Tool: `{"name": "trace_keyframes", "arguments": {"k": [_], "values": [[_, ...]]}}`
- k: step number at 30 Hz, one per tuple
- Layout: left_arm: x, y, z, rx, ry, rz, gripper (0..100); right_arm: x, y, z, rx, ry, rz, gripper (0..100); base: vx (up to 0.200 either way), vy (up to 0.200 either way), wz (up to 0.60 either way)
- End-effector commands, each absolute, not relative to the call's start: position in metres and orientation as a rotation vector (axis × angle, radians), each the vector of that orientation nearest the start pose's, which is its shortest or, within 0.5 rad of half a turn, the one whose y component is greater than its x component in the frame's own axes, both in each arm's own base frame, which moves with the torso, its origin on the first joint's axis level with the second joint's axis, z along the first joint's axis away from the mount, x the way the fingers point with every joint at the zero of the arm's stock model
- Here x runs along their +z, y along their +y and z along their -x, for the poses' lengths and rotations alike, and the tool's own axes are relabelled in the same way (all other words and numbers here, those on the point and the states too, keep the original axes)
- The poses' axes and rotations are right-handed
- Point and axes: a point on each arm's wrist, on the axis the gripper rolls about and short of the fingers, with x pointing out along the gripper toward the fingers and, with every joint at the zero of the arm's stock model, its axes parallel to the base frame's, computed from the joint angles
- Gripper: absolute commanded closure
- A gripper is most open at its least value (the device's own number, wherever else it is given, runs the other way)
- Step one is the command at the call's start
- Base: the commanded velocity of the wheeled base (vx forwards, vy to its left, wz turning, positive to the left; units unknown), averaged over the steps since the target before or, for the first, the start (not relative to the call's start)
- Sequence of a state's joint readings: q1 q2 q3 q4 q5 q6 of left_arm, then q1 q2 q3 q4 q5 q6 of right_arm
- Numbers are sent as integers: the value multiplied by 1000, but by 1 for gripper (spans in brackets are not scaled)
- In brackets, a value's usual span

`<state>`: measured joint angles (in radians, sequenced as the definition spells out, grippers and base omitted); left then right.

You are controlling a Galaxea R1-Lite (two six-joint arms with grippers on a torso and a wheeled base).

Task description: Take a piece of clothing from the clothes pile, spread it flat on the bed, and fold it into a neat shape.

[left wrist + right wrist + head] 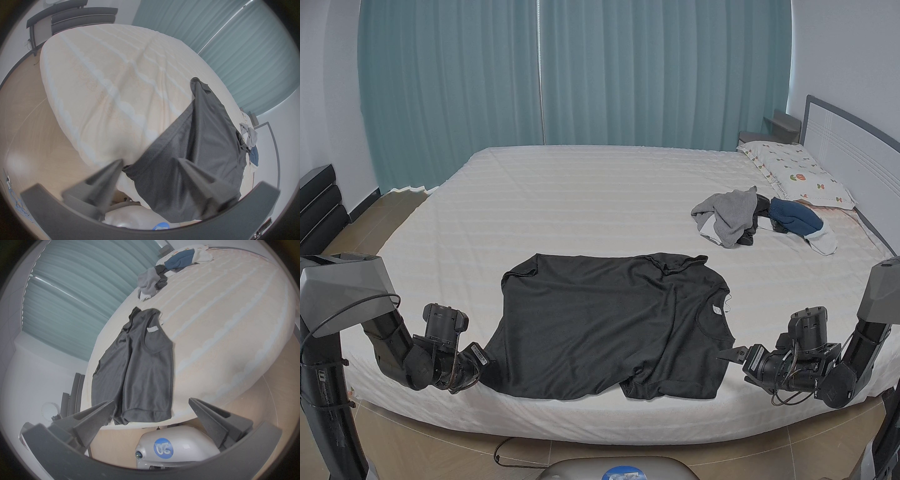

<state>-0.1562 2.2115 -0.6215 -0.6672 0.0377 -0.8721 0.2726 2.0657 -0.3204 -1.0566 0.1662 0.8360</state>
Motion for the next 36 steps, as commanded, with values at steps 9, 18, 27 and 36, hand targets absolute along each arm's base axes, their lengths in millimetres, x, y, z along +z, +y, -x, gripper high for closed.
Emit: {"name": "trace_keyframes", "arguments": {"k": [9,18,27,36], "values": [[16,-28,-305,313,796,773,100,-12,87,-263,120,903,-722,0,0,0,0],[22,-26,-302,314,781,780,100,-30,95,-288,120,898,-724,100,0,0,0],[27,-22,-299,317,762,784,100,-13,97,-311,140,813,-744,100,0,0,0],[38,-15,-306,332,687,852,100,38,89,-345,131,711,-775,100,0,0,0]]}}
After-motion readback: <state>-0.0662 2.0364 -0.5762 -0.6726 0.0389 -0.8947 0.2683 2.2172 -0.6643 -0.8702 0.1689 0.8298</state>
